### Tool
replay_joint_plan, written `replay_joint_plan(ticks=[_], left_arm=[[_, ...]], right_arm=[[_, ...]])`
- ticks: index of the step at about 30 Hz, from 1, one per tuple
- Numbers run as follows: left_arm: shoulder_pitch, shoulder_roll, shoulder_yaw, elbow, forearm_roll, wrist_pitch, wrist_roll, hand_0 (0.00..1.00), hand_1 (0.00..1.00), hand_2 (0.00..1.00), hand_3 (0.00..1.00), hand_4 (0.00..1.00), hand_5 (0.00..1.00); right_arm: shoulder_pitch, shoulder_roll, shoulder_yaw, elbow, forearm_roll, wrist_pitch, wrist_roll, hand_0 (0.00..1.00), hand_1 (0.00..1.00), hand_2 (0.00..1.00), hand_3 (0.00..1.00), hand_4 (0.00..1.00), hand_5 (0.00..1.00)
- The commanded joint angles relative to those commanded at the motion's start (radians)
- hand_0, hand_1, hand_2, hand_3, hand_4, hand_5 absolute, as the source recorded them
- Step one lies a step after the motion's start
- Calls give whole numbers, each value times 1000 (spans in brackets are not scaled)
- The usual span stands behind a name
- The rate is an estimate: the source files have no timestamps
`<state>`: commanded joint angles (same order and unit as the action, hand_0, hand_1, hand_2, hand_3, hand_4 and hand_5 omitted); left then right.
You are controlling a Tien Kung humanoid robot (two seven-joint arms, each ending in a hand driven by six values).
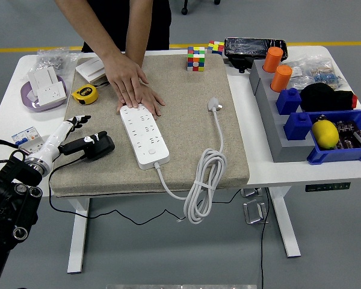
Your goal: Pick up the plug,place it near the board,insert it into the board,press the button
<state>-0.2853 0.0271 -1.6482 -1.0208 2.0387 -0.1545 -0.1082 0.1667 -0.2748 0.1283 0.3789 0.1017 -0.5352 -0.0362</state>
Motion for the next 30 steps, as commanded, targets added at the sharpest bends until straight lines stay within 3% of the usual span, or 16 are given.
replay_joint_plan(ticks=[5,6,10,15,19,26,30], left_arm=[[14,-7,-5,-84,-153,7,24,910,951,932,911,998,910],[21,-9,-3,-111,-196,9,35,917,954,935,914,998,998],[56,-26,-1,-228,-363,23,108,917,954,935,914,998,998],[116,-27,5,-397,-571,36,216,889,940,922,902,998,998],[159,-27,5,-509,-740,54,271,857,918,894,896,998,998],[205,-27,8,-601,-1039,65,302,826,893,882,890,998,998],[217,-27,4,-612,-1199,56,303,820,879,875,884,998,998]], right_arm=[[0,0,0,0,1,0,0,818,774,746,751,998,998],[1,1,2,0,0,0,0,818,774,747,751,998,998],[2,1,7,0,-3,0,0,818,774,747,751,998,998],[-2,7,16,-1,-7,0,0,819,774,747,751,998,998],[-6,16,25,-3,-13,0,1,818,774,747,751,998,998],[-10,28,29,-2,-21,1,1,817,774,746,752,998,998],[-6,28,23,-3,-18,1,1,817,774,747,751,998,998]])
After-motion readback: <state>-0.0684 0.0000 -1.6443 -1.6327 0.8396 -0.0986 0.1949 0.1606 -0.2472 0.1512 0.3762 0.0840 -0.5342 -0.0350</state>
